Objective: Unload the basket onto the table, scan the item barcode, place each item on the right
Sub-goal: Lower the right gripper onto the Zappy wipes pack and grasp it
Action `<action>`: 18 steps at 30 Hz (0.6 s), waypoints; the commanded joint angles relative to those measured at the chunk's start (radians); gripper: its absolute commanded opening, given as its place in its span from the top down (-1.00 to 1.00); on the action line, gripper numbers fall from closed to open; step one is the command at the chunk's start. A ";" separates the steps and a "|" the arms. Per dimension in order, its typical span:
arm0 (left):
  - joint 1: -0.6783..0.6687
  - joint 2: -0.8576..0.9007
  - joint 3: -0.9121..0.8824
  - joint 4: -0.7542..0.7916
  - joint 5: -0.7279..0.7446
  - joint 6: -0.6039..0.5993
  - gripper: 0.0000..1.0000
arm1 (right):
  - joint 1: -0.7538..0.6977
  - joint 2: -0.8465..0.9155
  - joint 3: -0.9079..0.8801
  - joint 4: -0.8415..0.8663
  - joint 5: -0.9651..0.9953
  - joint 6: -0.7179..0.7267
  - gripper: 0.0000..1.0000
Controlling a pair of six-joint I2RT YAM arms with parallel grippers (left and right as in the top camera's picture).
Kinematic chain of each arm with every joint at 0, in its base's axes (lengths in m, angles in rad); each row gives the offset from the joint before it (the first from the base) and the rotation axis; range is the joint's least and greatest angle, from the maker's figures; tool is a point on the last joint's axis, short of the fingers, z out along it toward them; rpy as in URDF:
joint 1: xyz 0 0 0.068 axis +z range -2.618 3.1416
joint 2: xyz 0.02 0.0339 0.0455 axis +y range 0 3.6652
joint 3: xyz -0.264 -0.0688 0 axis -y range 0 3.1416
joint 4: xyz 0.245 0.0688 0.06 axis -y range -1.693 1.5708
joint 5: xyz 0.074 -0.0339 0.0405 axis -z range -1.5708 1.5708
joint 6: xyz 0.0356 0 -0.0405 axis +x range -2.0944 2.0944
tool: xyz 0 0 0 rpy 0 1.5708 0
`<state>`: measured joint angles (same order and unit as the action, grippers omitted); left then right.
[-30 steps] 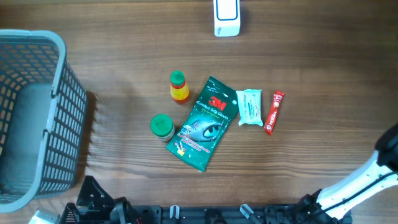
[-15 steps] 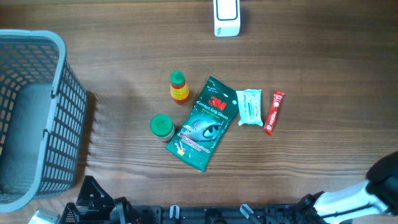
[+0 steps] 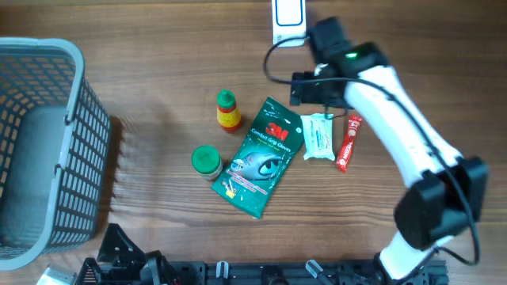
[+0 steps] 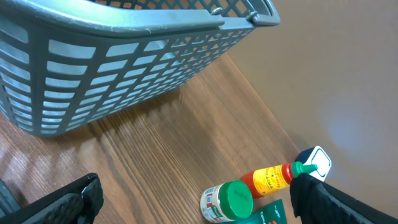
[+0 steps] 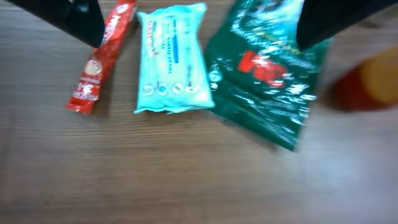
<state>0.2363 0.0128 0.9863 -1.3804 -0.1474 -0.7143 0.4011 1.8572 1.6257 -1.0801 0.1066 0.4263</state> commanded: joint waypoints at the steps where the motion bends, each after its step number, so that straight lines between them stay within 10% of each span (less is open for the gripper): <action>1: -0.003 -0.008 0.000 0.003 0.002 -0.001 -1.00 | 0.039 0.118 -0.001 -0.033 0.128 -0.007 -0.74; 13: -0.003 -0.008 0.000 0.003 0.002 -0.001 -1.00 | 0.045 0.228 -0.254 0.119 0.095 -0.007 -0.64; 18: -0.003 -0.008 0.000 0.003 0.002 -0.001 -1.00 | 0.045 0.228 -0.262 0.089 0.144 -0.002 -0.28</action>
<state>0.2363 0.0128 0.9863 -1.3804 -0.1474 -0.7143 0.4435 2.0598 1.3983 -0.9634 0.2001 0.4179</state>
